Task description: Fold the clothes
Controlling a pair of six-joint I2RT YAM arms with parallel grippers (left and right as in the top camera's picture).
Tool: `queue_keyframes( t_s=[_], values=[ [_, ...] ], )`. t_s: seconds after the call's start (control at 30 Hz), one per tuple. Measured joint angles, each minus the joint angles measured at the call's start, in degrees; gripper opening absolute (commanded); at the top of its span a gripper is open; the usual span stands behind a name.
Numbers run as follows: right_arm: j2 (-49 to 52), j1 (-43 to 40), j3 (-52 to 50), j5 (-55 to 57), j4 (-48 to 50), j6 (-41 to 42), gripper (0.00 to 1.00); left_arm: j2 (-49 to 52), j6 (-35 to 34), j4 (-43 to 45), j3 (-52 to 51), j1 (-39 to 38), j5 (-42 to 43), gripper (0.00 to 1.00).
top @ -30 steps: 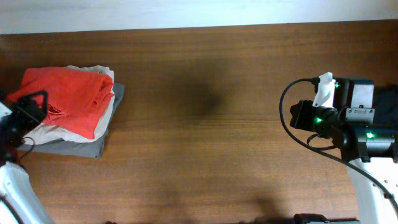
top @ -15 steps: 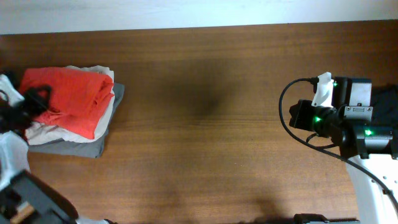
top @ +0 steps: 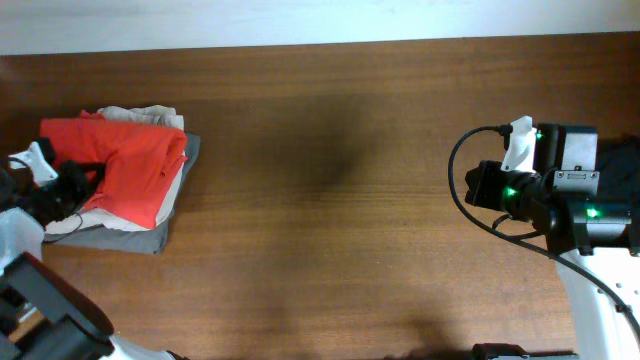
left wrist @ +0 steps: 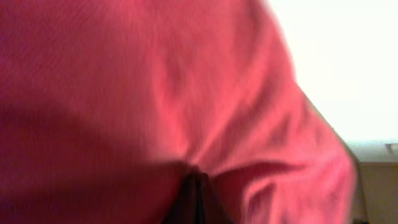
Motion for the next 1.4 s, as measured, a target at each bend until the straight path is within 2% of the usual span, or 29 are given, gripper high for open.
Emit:
queue_keyframes(
  t_s=[0.2, 0.37, 0.5, 0.53, 0.7, 0.9, 1.1, 1.27, 1.37, 1.4],
  values=[
    [0.0, 0.0, 0.0, 0.0, 0.0, 0.0, 0.04, -11.5, -1.9, 1.0, 0.7, 1.2, 1.2, 0.04],
    [0.0, 0.0, 0.0, 0.0, 0.2, 0.0, 0.04, -16.8, -2.6, 3.4, 2.6, 0.1, -3.8, 0.01],
    [0.0, 0.0, 0.0, 0.0, 0.2, 0.0, 0.04, -11.8, -2.8, 2.8, 2.7, -1.0, -10.5, 0.00],
    [0.0, 0.0, 0.0, 0.0, 0.2, 0.0, 0.04, -8.0, -2.8, 2.6, 2.7, -1.0, -12.7, 0.00],
    [0.0, 0.0, 0.0, 0.0, 0.2, 0.2, 0.04, 1.1, -2.7, 0.5, 2.6, -0.9, -15.9, 0.00],
    [0.0, 0.0, 0.0, 0.0, 0.4, 0.2, 0.04, 1.3, -2.5, -0.2, 2.8, -0.7, -14.3, 0.01],
    [0.0, 0.0, 0.0, 0.0, 0.4, 0.2, 0.04, -6.7, -2.3, -2.8, 2.7, -0.8, -9.1, 0.17],
    [0.0, 0.0, 0.0, 0.0, 1.1, 0.2, 0.04, -17.3, -2.1, -3.0, 2.8, -3.9, -6.6, 0.17],
    [0.0, 0.0, 0.0, 0.0, 1.7, 0.2, 0.04, -18.5, -2.1, -3.3, 2.9, -8.7, -7.0, 0.16],
    [0.0, 0.0, 0.0, 0.0, 1.8, 0.2, 0.04, -17.8, -2.1, -3.8, 2.9, -11.0, -8.1, 0.13]
  ],
)
